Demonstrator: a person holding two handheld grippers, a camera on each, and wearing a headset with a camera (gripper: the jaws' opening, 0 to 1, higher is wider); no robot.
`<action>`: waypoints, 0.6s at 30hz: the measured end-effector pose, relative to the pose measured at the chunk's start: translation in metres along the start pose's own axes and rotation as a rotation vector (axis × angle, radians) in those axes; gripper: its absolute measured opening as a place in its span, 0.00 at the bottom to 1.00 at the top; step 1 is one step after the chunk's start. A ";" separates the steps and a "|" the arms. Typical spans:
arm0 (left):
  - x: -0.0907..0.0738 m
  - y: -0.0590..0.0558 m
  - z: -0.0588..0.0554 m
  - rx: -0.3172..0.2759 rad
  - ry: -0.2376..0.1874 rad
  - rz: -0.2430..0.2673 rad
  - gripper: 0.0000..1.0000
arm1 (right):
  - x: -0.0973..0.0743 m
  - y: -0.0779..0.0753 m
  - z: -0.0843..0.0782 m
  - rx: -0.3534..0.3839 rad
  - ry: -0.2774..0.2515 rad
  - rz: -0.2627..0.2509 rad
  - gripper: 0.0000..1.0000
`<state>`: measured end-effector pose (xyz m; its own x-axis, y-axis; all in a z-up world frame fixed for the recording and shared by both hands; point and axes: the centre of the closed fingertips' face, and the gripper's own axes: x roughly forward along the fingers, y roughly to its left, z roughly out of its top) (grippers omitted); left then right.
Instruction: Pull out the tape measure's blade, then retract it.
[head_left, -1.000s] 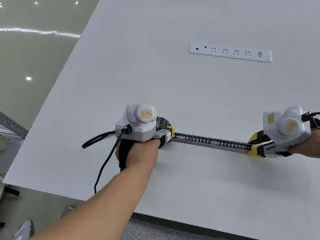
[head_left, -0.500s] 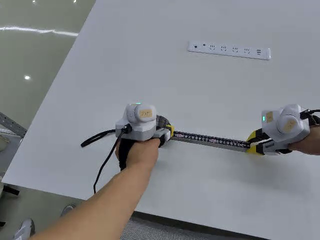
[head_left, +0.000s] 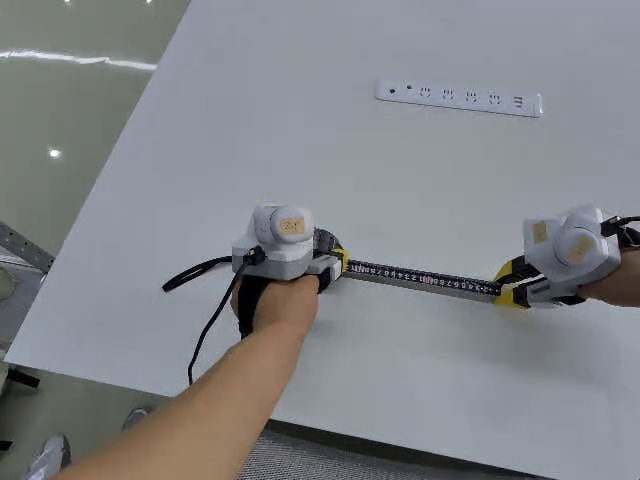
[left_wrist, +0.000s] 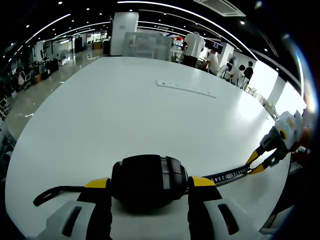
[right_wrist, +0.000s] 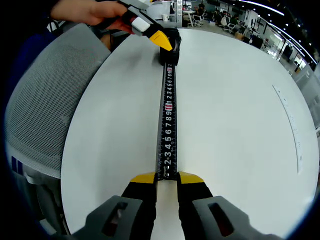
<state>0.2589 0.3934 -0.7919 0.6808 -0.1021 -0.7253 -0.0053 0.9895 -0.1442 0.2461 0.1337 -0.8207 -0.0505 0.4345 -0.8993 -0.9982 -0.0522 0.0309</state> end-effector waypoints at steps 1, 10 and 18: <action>0.000 0.000 0.000 0.001 0.001 0.000 0.58 | 0.000 0.000 0.000 -0.001 0.000 -0.002 0.11; 0.000 0.000 0.000 0.014 0.000 -0.007 0.56 | -0.001 -0.001 0.001 0.005 0.000 -0.011 0.11; -0.001 0.000 0.000 0.023 0.002 -0.016 0.55 | 0.000 -0.002 0.003 0.006 -0.003 -0.015 0.11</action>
<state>0.2580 0.3937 -0.7912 0.6795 -0.1179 -0.7242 0.0223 0.9899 -0.1402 0.2483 0.1369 -0.8197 -0.0354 0.4380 -0.8983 -0.9990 -0.0399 0.0199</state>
